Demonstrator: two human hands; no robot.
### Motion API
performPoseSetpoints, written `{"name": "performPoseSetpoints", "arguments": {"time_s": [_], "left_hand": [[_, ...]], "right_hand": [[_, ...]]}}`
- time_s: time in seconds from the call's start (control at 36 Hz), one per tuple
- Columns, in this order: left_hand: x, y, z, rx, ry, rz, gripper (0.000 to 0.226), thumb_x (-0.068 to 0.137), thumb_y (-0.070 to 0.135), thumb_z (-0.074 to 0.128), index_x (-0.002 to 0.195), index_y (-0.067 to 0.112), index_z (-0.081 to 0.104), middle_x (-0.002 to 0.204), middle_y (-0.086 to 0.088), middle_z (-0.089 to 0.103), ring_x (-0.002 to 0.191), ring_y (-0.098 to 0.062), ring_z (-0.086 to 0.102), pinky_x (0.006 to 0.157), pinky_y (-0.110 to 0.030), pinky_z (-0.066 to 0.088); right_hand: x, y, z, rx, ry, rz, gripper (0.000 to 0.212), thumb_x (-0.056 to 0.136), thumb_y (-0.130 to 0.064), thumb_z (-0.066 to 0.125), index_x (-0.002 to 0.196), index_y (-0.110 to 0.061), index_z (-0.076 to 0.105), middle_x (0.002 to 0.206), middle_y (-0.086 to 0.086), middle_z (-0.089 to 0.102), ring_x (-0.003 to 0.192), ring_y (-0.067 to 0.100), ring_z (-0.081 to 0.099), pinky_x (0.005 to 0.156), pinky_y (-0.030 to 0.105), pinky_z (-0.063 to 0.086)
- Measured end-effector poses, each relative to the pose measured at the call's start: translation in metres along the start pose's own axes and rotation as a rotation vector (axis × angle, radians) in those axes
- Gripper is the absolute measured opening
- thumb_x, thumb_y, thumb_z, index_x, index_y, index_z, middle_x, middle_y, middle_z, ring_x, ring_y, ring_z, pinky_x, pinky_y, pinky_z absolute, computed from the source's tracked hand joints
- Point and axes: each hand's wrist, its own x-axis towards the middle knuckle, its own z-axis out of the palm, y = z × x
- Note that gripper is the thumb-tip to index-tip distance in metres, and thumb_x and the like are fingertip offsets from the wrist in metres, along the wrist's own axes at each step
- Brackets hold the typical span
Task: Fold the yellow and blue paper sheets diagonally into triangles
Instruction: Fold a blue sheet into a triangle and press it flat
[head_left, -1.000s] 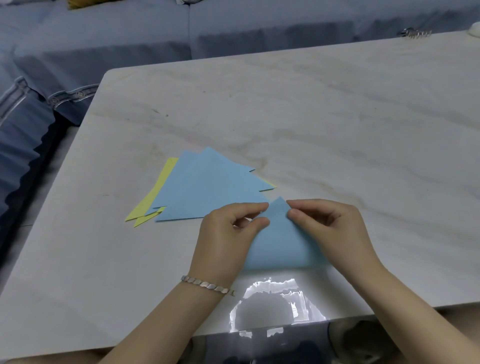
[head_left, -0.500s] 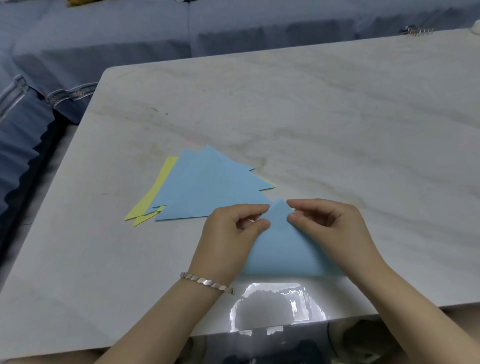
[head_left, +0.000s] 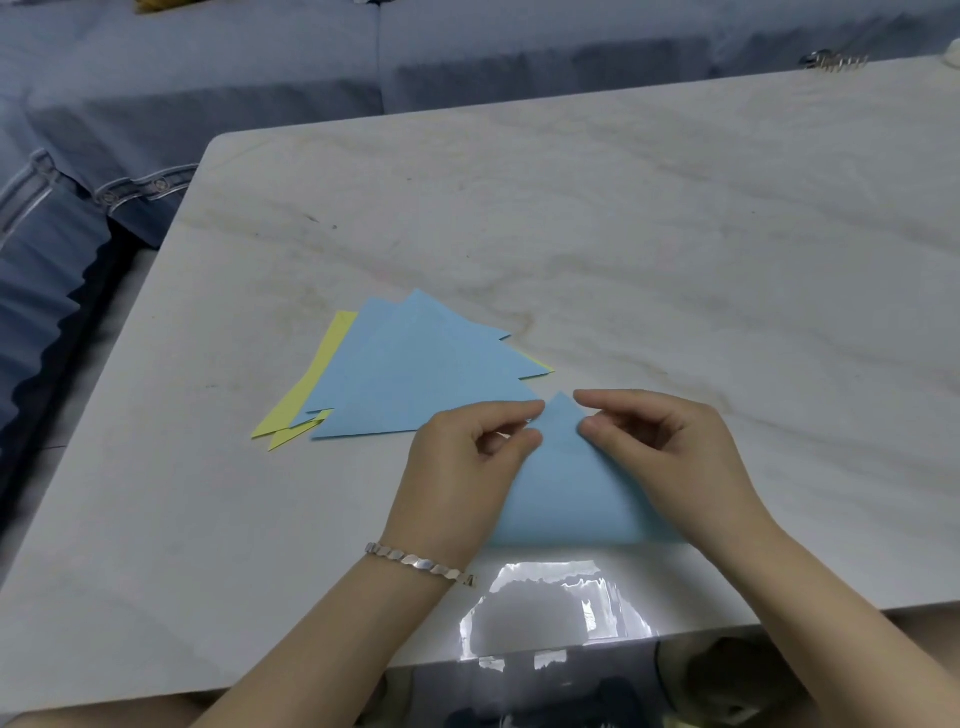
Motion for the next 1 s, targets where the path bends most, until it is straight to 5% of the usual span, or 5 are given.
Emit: {"name": "performPoseSetpoints", "arguments": {"time_s": [0.22,0.64,0.81,1.0], "left_hand": [[-0.001,0.001,0.000,-0.039,-0.017,0.015,0.030,0.076,0.002,0.067,0.079,0.032,0.067,0.071,0.015,0.062,0.064,0.010,0.057,0.065,0.002,0.040],[0.002,-0.001,0.006,-0.039,0.035,0.019,0.014,0.075,0.007,0.070,0.081,0.019,0.074,0.055,0.026,0.061,0.059,0.013,0.056,0.062,0.003,0.038],[0.010,-0.002,0.011,-0.014,-0.003,0.049,0.013,0.078,0.006,0.068,0.087,0.012,0.074,0.071,0.025,0.060,0.063,0.017,0.056,0.063,0.003,0.038],[0.031,-0.004,0.017,-0.016,-0.006,0.109,0.014,0.078,0.005,0.067,0.089,0.010,0.074,0.075,0.017,0.062,0.064,0.019,0.055,0.066,0.002,0.039]], "right_hand": [[-0.001,0.000,-0.001,0.016,-0.022,0.003,0.028,0.076,-0.005,0.069,0.077,-0.033,0.069,0.061,-0.016,0.066,0.060,0.000,0.056,0.060,0.005,0.041],[0.001,0.001,-0.003,-0.055,-0.028,-0.021,0.029,0.080,-0.008,0.065,0.075,-0.036,0.068,0.071,-0.027,0.067,0.070,-0.008,0.060,0.065,0.003,0.040],[0.016,-0.003,-0.001,-0.101,-0.074,-0.002,0.022,0.079,-0.010,0.066,0.085,-0.032,0.066,0.072,-0.013,0.065,0.064,-0.006,0.056,0.062,0.003,0.041],[0.057,-0.014,-0.010,-0.287,-0.243,-0.021,0.014,0.077,-0.014,0.069,0.068,-0.025,0.069,0.068,-0.008,0.069,0.061,0.000,0.060,0.061,0.014,0.046]]}}
